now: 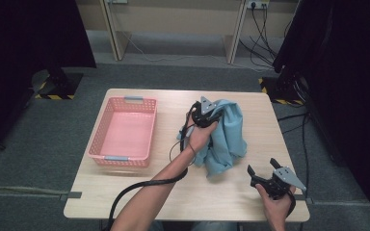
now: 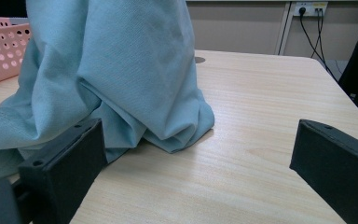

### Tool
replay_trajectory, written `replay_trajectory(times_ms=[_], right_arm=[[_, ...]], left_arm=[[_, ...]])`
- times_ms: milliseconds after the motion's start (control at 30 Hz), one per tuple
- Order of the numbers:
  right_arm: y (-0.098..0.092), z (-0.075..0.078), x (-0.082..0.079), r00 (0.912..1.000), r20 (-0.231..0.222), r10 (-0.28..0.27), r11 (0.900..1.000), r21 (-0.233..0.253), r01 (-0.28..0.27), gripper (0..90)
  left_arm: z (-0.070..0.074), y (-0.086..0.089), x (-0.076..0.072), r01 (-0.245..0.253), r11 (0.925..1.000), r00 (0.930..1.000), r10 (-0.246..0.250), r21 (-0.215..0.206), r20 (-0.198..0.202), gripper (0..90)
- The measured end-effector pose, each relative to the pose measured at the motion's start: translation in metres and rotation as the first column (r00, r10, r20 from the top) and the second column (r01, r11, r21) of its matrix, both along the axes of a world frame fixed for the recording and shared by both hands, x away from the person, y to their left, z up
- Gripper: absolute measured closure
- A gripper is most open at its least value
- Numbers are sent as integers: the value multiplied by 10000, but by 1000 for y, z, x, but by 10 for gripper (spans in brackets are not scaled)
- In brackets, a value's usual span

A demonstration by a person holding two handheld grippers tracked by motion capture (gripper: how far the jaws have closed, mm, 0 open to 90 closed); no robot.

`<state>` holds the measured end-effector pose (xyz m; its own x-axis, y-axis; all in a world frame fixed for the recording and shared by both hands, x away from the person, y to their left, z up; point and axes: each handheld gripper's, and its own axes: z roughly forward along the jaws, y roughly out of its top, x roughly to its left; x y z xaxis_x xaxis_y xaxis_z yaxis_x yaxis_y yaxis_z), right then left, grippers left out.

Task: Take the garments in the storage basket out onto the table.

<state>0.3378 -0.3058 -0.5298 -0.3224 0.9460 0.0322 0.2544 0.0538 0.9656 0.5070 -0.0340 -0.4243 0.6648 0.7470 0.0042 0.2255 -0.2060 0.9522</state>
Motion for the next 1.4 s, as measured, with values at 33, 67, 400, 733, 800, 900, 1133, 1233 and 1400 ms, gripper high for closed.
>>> replay_trajectory(times_ms=[33, 67, 400, 733, 800, 900, 1133, 1233, 1400], right_arm=[[0, 0, 0, 10000, 9, 5, 10000, -8, -5, 32], [0, 0, 0, 10000, 4, 0, 10000, -1, 0, 32], [0, 0, 0, 10000, -24, 5, 10000, -12, -5, 32], [1, 0, 0, 10000, -58, -8, 10000, -22, 8, 32], [0, 0, 0, 10000, -52, -16, 10000, -22, 15, 32], [0, 0, 0, 10000, -52, -15, 10000, -17, 15, 32], [0, 0, 0, 10000, -46, -9, 10000, -37, 9, 32], [1, 0, 0, 10000, -50, -13, 10000, -46, 12, 32], [1, 0, 0, 10000, -49, -24, 10000, -55, 24, 32]], left_arm=[[0, 0, 0, 10, 10000, 10000, -10, 6, 13, 706], [0, 0, -1, 20, 10000, 10000, -20, 12, 31, 697], [2, 5, -7, -369, 9993, 9992, 368, -111, -144, 325], [11, 12, -15, -131, 9999, 9999, 131, -21, -52, 201], [12, 13, -17, -80, 10000, 10000, 80, -30, -8, 195], [15, 15, -20, -17, 10000, 10000, 17, 0, 73, 184], [20, 28, -27, -91, 9999, 9999, 91, 74, 76, 174], [23, 36, -32, -63, 10000, 9999, 62, 64, 159, 168], [26, 51, -37, -185, 9998, 9997, 185, -50, 169, 168]])
